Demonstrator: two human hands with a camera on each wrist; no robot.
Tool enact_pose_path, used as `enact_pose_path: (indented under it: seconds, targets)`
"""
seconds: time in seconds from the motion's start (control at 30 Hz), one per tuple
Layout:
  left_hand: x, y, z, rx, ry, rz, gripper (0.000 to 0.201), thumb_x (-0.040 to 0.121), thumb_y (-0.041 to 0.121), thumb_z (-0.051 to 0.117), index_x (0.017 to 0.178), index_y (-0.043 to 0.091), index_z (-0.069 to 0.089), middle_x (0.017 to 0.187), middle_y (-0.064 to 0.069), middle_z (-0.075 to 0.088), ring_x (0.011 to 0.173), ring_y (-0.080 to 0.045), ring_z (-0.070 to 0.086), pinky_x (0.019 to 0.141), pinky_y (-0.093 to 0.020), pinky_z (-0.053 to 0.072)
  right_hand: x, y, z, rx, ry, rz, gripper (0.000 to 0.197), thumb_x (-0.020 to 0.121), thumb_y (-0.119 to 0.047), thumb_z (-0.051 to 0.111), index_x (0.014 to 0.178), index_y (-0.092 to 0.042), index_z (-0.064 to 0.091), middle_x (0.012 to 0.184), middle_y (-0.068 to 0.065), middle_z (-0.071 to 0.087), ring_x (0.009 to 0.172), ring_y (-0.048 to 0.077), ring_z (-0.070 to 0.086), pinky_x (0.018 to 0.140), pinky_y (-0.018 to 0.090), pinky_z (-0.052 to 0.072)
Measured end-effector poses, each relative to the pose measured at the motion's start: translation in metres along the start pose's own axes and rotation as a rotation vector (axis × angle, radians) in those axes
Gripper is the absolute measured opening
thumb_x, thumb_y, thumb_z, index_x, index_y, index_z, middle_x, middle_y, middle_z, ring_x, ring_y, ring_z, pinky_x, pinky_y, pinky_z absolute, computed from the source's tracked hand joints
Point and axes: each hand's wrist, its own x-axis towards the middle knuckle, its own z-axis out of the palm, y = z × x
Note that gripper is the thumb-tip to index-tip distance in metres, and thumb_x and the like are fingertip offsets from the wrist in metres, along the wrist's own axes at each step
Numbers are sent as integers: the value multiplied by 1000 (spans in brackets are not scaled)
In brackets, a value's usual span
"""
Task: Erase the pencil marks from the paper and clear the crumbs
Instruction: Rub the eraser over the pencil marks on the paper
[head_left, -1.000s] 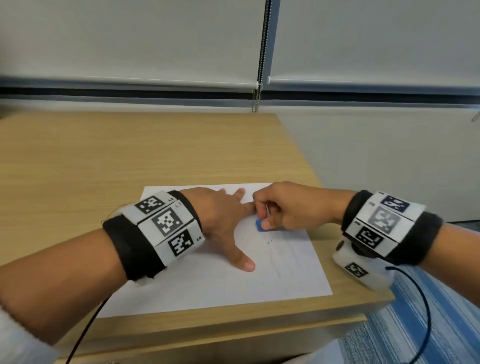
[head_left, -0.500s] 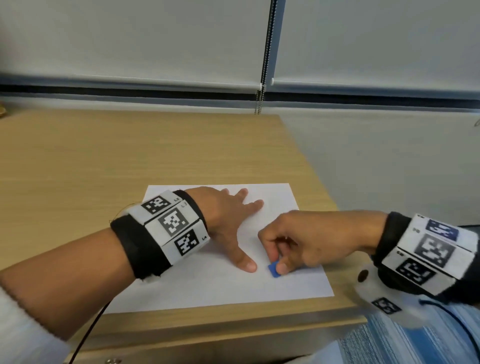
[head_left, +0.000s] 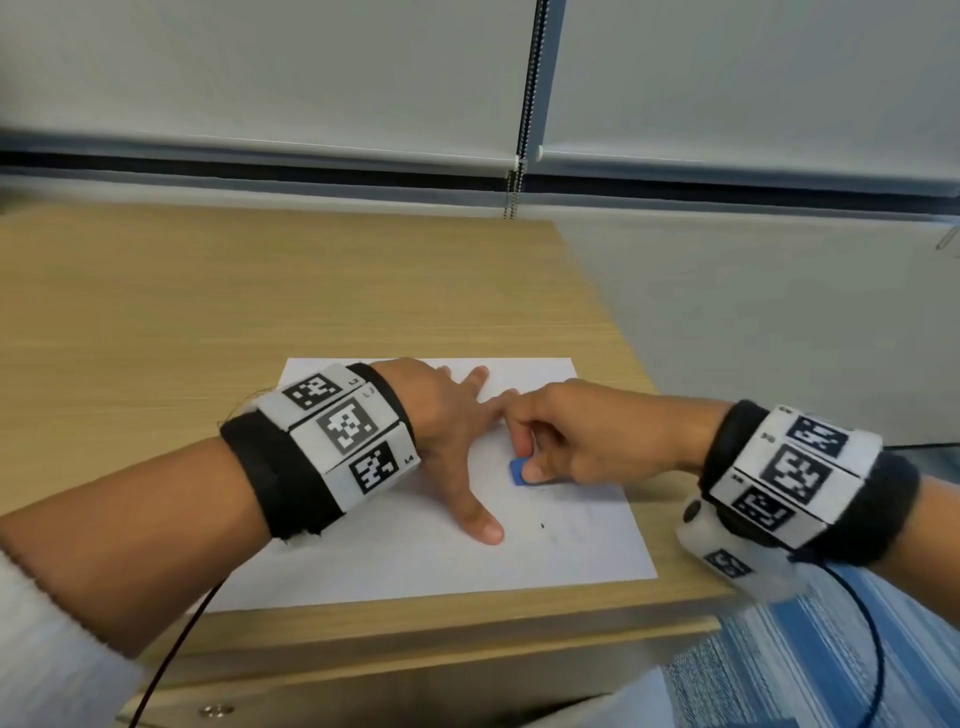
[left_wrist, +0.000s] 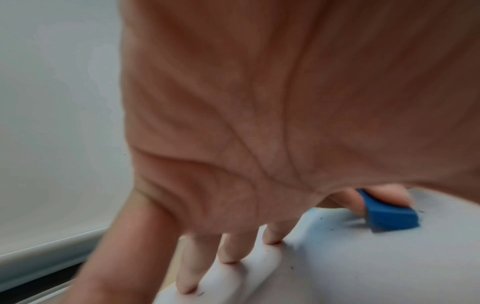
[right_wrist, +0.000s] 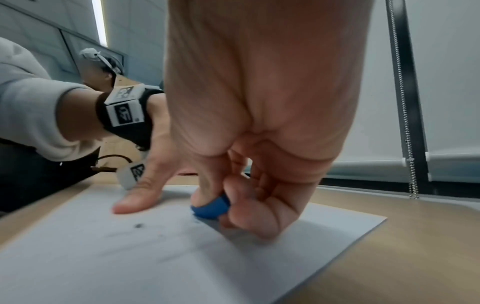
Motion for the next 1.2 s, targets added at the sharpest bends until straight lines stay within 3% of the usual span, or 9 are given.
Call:
enact_pose_path:
  seconds: [0.13, 0.3, 0.47, 0.53, 0.7, 0.9, 0.97, 1.07, 1.2]
  targets:
    - [1, 2, 0, 7, -3, 0, 136, 58, 81, 66, 146, 37, -28, 158, 1, -28, 148, -31, -8, 115, -52, 15, -18, -2, 8, 66, -251, -15, 20, 88, -24, 67, 75, -25, 52, 62, -5, 50, 54, 5, 43, 53, 19, 38]
    - [1, 0, 0, 0, -3, 3, 137, 56, 83, 65, 146, 38, -28, 158, 4, -28, 149, -29, -8, 114, -52, 16, -10, 9, 3, 84, -35, 49, 13, 88, -26, 66, 83, -19, 57, 63, -4, 55, 52, 8, 50, 52, 25, 46]
    - [1, 1, 0, 5, -14, 0, 139, 58, 81, 66, 146, 31, -30, 156, 4, -31, 148, -30, -10, 115, -52, 15, -28, 4, 10, 119, -252, 16, 14, 87, -24, 69, 79, -20, 57, 69, 6, 60, 58, 14, 52, 55, 26, 45]
    - [1, 2, 0, 12, -17, -6, 140, 59, 81, 66, 147, 26, -29, 156, 4, -31, 148, -30, -10, 115, -50, 16, -18, 8, 4, 99, -202, 32, 14, 86, -26, 69, 79, -21, 58, 72, 9, 63, 60, 16, 55, 59, 33, 49]
    - [-1, 0, -1, 17, -31, -7, 140, 59, 83, 63, 147, 23, -29, 155, 6, -33, 148, -27, -12, 115, -49, 16, 26, 40, -25, 45, 9, 149, 15, 88, -25, 66, 82, -18, 54, 68, 0, 60, 42, 12, 58, 56, 33, 51]
    - [-1, 1, -2, 0, -39, 6, 138, 61, 81, 64, 146, 27, -30, 154, 5, -34, 147, -27, -15, 116, -51, 13, 43, 62, -35, 110, 122, 187, 13, 89, -20, 64, 84, -14, 54, 69, 5, 60, 45, 20, 60, 53, 32, 51]
    - [0, 2, -2, -31, 0, 6, 131, 64, 83, 58, 149, 27, -23, 158, 3, -27, 149, -28, -8, 115, -49, 17, 39, 63, -32, 124, 113, 167, 14, 89, -20, 65, 83, -13, 53, 70, 6, 60, 48, 22, 61, 53, 32, 51]
    - [2, 5, -2, -58, 150, 24, 109, 73, 84, 45, 153, 23, 4, 161, -5, 6, 144, -32, 19, 107, -44, 30, 35, 64, -30, 132, 99, 151, 14, 89, -20, 64, 83, -14, 53, 73, 7, 61, 49, 22, 62, 52, 31, 51]
    - [7, 5, -4, -4, 162, -2, 114, 71, 84, 48, 155, 25, -3, 162, -8, 3, 147, -34, 10, 111, -46, 27, 39, 60, -29, 79, 135, 169, 12, 91, -23, 62, 88, -14, 54, 71, 2, 61, 49, 22, 64, 57, 32, 52]
